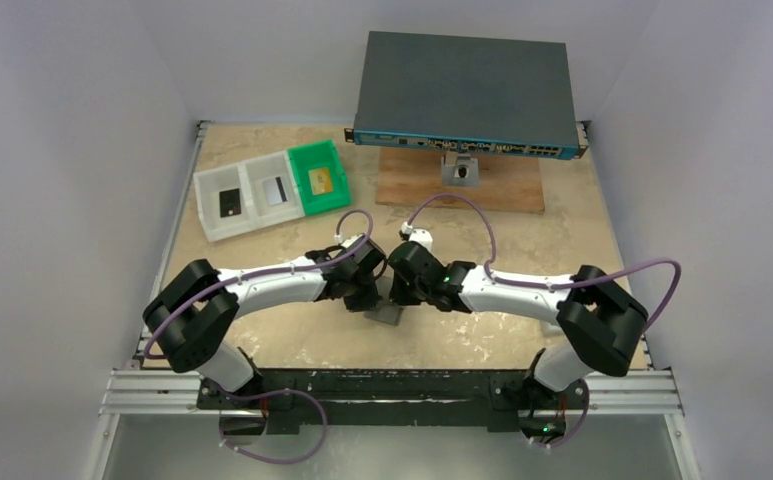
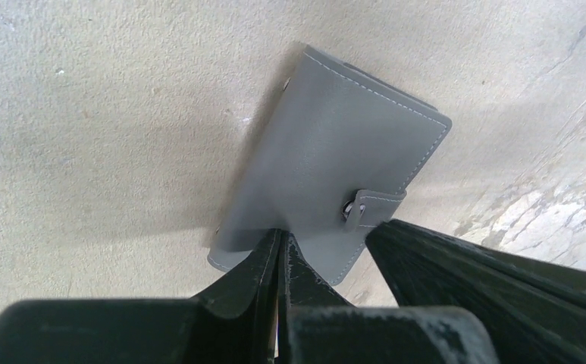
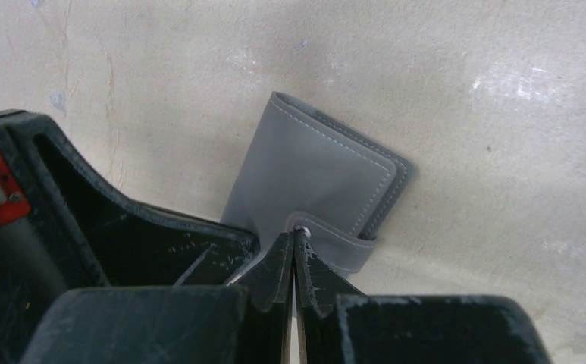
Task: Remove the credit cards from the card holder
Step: Open the card holder at the center of the board.
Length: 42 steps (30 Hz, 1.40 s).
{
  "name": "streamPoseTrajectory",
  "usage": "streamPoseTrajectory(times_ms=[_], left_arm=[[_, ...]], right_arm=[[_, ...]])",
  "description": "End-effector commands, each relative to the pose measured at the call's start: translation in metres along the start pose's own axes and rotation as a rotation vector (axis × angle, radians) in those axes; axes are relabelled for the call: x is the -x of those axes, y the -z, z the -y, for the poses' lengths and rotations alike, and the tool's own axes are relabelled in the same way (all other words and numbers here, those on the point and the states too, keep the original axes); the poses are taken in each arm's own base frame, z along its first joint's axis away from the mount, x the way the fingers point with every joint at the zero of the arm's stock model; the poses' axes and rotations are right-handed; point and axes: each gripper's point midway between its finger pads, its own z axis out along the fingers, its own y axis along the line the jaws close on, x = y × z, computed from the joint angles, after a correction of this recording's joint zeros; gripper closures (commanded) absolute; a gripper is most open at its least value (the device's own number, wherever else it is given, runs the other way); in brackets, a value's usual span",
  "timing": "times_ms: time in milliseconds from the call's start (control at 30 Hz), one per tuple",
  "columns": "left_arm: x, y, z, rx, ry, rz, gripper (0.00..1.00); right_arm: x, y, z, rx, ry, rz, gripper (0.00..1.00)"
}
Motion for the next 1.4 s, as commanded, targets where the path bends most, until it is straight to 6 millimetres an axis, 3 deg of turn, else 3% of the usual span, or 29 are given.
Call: streamPoseTrajectory(times_ms=[0, 300, 367, 533, 700, 867, 1100, 1233, 1367], left_arm=[[-0.005, -0.009, -0.053, 0.22, 0.019, 0.012, 1.0], [-0.004, -0.008, -0.053, 0.21, 0.025, 0.021, 1.0], [-0.003, -0.008, -0.049, 0.189, 0.026, 0.026, 1.0], [-0.004, -0.003, -0.042, 0.127, 0.028, 0.03, 1.0], [0.003, 0.017, -0.025, 0.015, 0.017, 0.061, 1.0], [0.011, 0.03, -0.022, -0.042, 0.032, 0.076, 1.0], [0.023, 0.038, -0.025, -0.138, 0.094, 0.114, 0.98], [0.036, 0.037, -0.037, -0.127, 0.115, 0.125, 0.98], [0.039, 0.034, -0.031, -0.162, 0.095, 0.107, 0.95]], right_arm=[[0.009, 0.017, 0.007, 0.0, 0.001, 0.034, 1.0], [0.017, 0.023, 0.025, -0.055, 0.02, 0.05, 1.0], [0.016, 0.018, 0.019, -0.057, 0.038, 0.033, 1.0], [0.011, 0.004, -0.006, -0.068, 0.087, 0.022, 0.71], [0.006, -0.002, -0.015, -0.115, 0.119, 0.029, 0.58], [0.004, -0.007, -0.011, -0.179, 0.141, 0.029, 0.57], [0.008, 0.001, -0.027, -0.134, 0.141, 0.046, 0.57], [-0.003, -0.006, -0.035, -0.135, 0.165, 0.022, 0.57], [-0.011, -0.012, -0.039, -0.147, 0.181, 0.011, 0.57]])
